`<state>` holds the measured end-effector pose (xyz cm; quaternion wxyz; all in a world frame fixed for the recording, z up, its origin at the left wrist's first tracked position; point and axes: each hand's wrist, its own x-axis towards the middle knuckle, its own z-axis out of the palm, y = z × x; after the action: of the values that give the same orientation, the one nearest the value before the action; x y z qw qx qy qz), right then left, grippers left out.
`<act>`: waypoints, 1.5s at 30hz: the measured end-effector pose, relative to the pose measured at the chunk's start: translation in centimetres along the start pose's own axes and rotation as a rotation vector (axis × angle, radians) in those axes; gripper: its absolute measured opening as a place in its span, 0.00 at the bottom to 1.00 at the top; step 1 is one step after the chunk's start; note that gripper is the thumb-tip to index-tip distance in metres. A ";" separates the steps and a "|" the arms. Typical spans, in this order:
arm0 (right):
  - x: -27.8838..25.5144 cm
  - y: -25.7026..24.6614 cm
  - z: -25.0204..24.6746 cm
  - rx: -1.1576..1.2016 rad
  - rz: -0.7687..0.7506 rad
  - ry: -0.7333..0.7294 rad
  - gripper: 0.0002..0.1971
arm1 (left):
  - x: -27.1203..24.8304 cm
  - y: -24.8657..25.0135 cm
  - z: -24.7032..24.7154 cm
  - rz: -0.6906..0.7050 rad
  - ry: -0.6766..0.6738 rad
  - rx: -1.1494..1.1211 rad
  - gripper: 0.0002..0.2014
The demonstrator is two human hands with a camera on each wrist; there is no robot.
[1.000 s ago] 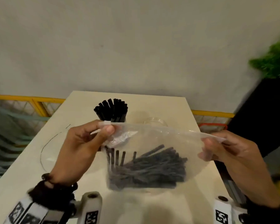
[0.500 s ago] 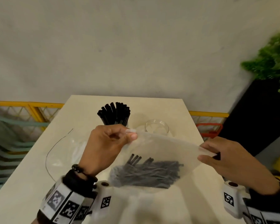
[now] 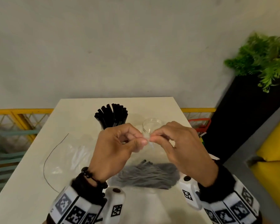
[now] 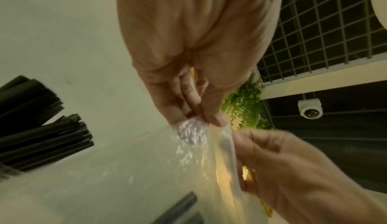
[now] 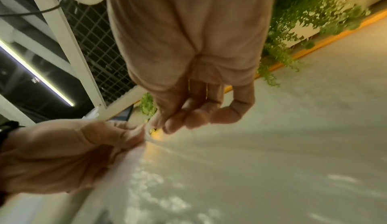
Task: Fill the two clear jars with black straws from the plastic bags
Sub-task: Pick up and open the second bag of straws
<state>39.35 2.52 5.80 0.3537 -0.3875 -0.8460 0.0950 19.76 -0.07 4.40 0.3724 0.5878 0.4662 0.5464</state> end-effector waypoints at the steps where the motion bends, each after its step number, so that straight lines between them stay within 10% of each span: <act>1: -0.4 0.4 -0.4 0.023 0.016 0.002 0.08 | 0.1 -0.1 -0.2 0.009 0.018 -0.011 0.08; 23: -2.4 3.9 -2.3 -0.142 -0.052 -0.009 0.14 | 0.5 -0.3 0.5 0.078 -0.060 0.142 0.06; 29: -6.6 9.1 -6.1 -0.333 0.215 -0.216 0.29 | 0.9 -0.5 -1.2 0.064 -0.102 0.146 0.06; 39: -2.9 3.5 -4.4 -0.097 0.063 -0.388 0.10 | 2.6 0.7 -0.9 0.108 -0.212 0.215 0.08; 42: -2.4 2.9 -4.4 -0.055 0.112 -0.397 0.08 | 2.2 0.2 -1.1 0.320 -0.022 0.579 0.27; 45: -2.0 2.2 -4.4 0.043 0.204 -0.429 0.08 | 0.8 -0.4 -0.1 0.641 -0.181 0.819 0.24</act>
<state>44.48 2.02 7.00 0.1628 -0.4342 -0.8560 0.2284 19.59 0.80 4.30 -0.0349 0.8430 0.4043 0.3531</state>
